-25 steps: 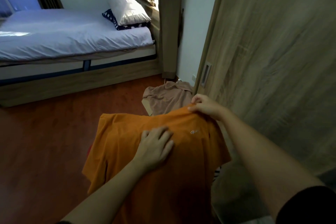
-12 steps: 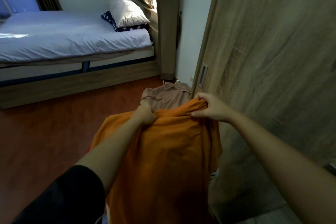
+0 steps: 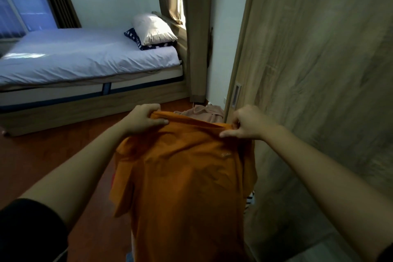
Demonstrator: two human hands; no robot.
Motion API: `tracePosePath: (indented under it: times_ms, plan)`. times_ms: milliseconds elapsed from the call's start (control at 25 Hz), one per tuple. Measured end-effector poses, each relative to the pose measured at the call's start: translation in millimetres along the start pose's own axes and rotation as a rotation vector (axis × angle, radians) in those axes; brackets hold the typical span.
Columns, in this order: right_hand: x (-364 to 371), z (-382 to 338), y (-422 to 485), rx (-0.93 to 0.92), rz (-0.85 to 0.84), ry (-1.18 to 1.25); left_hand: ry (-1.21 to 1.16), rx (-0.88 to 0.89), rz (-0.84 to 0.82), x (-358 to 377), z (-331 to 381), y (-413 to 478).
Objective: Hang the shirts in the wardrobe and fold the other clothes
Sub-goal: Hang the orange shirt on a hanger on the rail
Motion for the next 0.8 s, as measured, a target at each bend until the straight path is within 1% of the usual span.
tracePosePath:
  times_ms: [40, 120, 240, 320, 400, 480, 560, 600, 640, 720, 760, 800]
  plan:
    - [-8, 3, -5, 0.105, 0.062, 0.082, -0.13, -0.012, -0.034, -7, 12, -6]
    - [-24, 7, -25, 0.299, 0.2, 0.206, -0.239, -0.019, -0.108, -13, 34, -21]
    - [-40, 1, -74, 0.385, 0.286, 0.281, -0.333, 0.015, -0.232, -1, 70, -51]
    - [-48, 2, -117, 0.438, 0.343, 0.366, -0.41, 0.057, -0.261, 14, 98, -76]
    - [-53, 5, -162, 0.511, 0.332, 0.401, -0.423, 0.116, -0.256, 31, 127, -102]
    - [-54, 11, -203, 0.575, 0.31, 0.363, -0.284, 0.207, -0.203, 48, 157, -124]
    - [-63, 13, -249, 0.653, 0.365, 0.346, -0.11, 0.352, -0.037, 62, 190, -144]
    - [-70, 13, -272, 0.705, 0.41, 0.348, -0.116, 0.416, 0.042, 70, 209, -155]
    - [-78, 14, -295, 0.753, 0.46, 0.358, -0.213, 0.443, 0.082, 78, 225, -165]
    - [-96, 15, -334, 0.816, 0.584, 0.379, -0.447, 0.439, 0.083, 97, 259, -179]
    - [-107, 18, -354, 0.845, 0.64, 0.373, -0.475, 0.457, 0.095, 104, 274, -183]
    - [-118, 19, -374, 0.855, 0.688, 0.345, -0.398, 0.509, 0.149, 111, 289, -187]
Point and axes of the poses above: each hand's wrist, its own y-axis towards the middle knuckle, its own x-axis out of the palm, z = x × y, the point moved 3 cm from there along y, towards the middle knuckle, and after that the axes turned 12 degrees about -y, right-handed, at the moved point
